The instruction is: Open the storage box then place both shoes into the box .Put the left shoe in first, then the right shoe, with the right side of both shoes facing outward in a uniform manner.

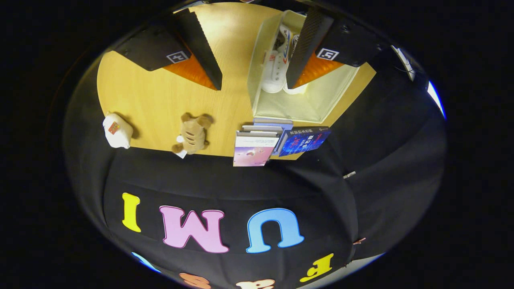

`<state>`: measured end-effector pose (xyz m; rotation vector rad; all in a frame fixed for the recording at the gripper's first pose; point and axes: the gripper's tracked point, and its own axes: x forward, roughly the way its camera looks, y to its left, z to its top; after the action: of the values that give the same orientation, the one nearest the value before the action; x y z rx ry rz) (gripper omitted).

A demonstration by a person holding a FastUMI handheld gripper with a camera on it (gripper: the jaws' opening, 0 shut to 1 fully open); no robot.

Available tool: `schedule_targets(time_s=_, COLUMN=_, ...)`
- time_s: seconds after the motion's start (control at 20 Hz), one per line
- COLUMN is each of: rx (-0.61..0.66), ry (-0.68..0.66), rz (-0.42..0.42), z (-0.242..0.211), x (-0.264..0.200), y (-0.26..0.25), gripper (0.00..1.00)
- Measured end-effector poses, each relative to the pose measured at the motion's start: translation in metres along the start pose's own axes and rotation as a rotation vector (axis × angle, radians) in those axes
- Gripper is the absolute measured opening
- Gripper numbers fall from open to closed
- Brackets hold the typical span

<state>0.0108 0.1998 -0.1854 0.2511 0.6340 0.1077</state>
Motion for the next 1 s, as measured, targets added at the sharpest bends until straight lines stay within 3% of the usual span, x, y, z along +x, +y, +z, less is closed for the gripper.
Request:
schedule_targets(time_s=0.3, rx=-0.062, ry=-0.060, rz=-0.072, z=0.010, x=-0.039, y=-0.081, gripper=0.99)
schedule_targets(time_s=0.6, rx=-0.038, ry=-0.080, rz=-0.146, z=0.012, x=-0.070, y=-0.155, gripper=0.99)
schedule_targets(time_s=1.0, rx=-0.018, ry=-0.139, rz=-0.199, z=0.020, x=-0.098, y=-0.217, gripper=0.99)
